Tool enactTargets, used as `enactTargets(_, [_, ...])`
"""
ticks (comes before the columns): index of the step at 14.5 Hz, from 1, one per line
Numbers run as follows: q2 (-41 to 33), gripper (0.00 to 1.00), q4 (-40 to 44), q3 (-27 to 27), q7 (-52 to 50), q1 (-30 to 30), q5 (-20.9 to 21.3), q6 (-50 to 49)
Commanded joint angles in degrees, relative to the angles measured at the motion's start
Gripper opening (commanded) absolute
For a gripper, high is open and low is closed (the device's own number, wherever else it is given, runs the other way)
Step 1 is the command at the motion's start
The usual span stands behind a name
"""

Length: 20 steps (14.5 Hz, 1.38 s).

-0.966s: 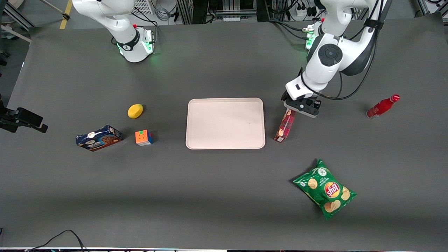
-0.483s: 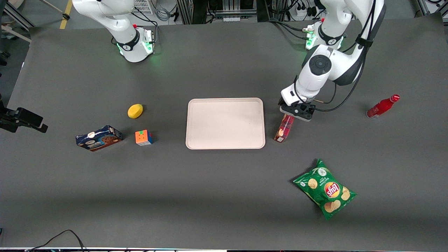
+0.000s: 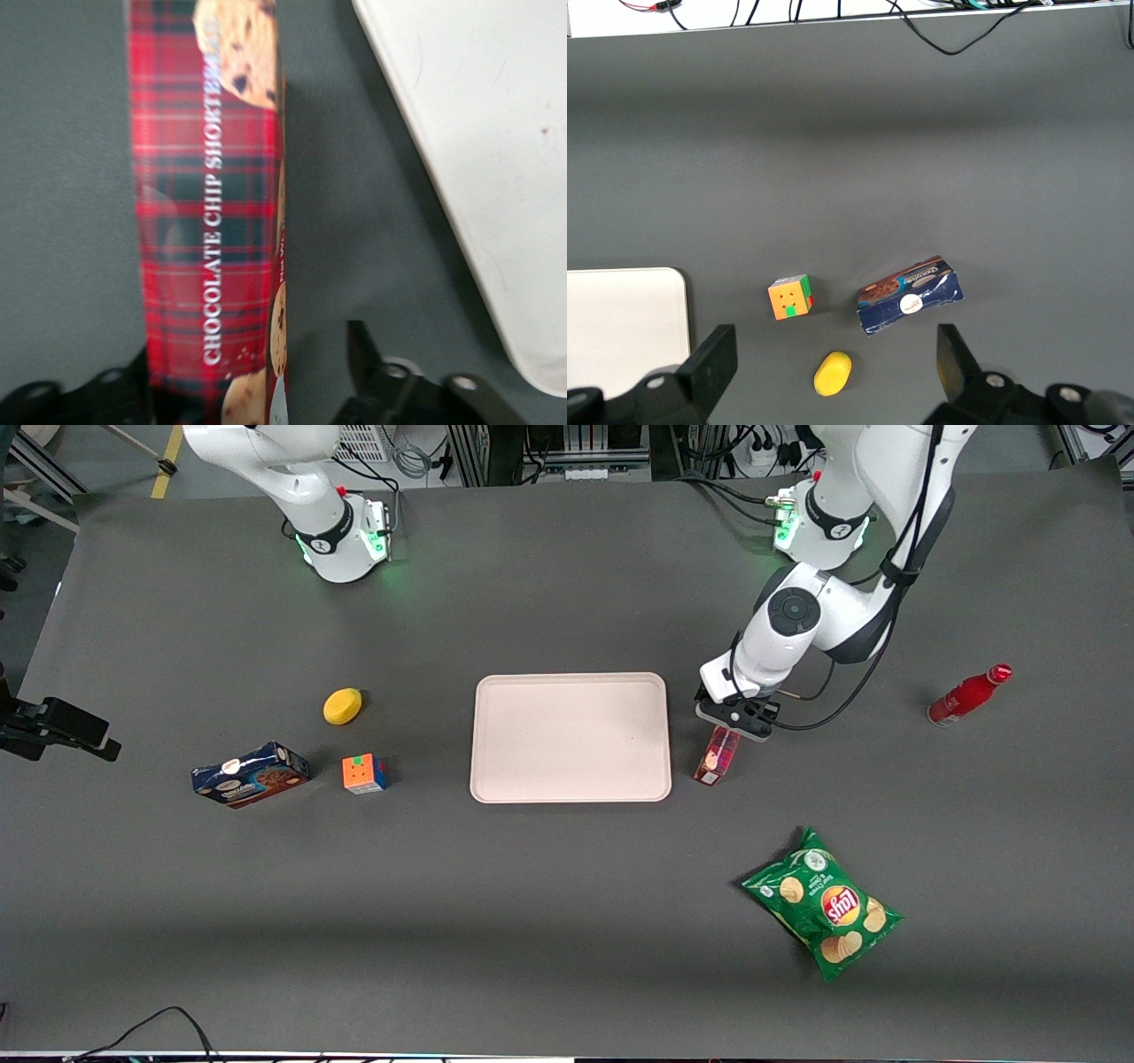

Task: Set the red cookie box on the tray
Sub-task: 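Lower the left gripper, close on the cookie box end, lift it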

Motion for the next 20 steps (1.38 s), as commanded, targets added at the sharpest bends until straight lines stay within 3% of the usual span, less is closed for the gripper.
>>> enactTargets(1, [1.0, 0.09, 0.7, 0.6, -3.5, -0.6, 2.1, 0.7])
enactTargets(2, [1.0, 0.00, 0.8, 0.6, -3.6, -0.6, 2.1, 0.7])
enactTargets(8, [-4.1, 0.00, 4.0, 1.8, -3.2, -0.1, 2.1, -4.6])
enactTargets(15, [-16.3, 0.00, 17.6, 0.7, -4.4, -0.4, -0.9, -33.6])
enactTargets(18, [-16.8, 0.00, 26.3, -2.3, -7.1, -0.4, -4.3, -47.1])
enactTargets(20, [-16.9, 0.00, 27.2, -4.2, -11.4, -0.4, -6.0, -48.7])
